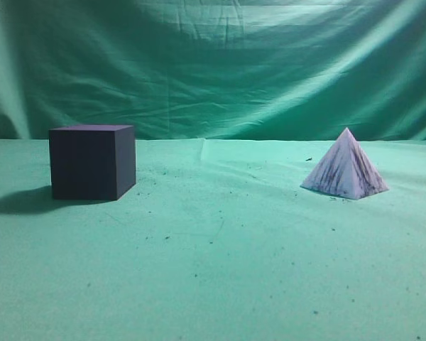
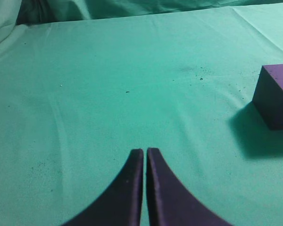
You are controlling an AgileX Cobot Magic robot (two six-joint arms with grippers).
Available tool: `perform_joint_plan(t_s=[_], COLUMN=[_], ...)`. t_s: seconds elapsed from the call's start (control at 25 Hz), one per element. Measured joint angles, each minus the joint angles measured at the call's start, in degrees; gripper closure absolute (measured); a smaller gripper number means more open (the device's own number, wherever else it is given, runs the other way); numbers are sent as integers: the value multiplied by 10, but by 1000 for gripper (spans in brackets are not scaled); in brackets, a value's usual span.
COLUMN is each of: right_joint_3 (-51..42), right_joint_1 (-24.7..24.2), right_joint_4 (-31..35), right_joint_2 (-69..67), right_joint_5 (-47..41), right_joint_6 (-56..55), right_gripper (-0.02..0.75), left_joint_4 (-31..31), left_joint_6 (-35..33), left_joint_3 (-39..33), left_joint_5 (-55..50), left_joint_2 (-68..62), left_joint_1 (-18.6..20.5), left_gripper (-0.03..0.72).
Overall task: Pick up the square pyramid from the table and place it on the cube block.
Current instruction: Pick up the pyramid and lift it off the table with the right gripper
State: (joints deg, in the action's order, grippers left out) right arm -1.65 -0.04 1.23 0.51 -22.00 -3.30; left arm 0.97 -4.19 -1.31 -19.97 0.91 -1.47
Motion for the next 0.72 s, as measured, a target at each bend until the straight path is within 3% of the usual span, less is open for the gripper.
perform_joint_plan(t_s=[0.72], right_joint_3=[0], right_joint_1=[0], right_joint_4=[-1], right_joint_2=[0], right_joint_5=[1], right_joint_6=[0], right_gripper=[738], left_joint_4=[0], left_joint_6=[0], left_joint_3=[0], left_joint_5=[0], left_joint_2=[0], left_joint_1=[0], left_gripper=[688])
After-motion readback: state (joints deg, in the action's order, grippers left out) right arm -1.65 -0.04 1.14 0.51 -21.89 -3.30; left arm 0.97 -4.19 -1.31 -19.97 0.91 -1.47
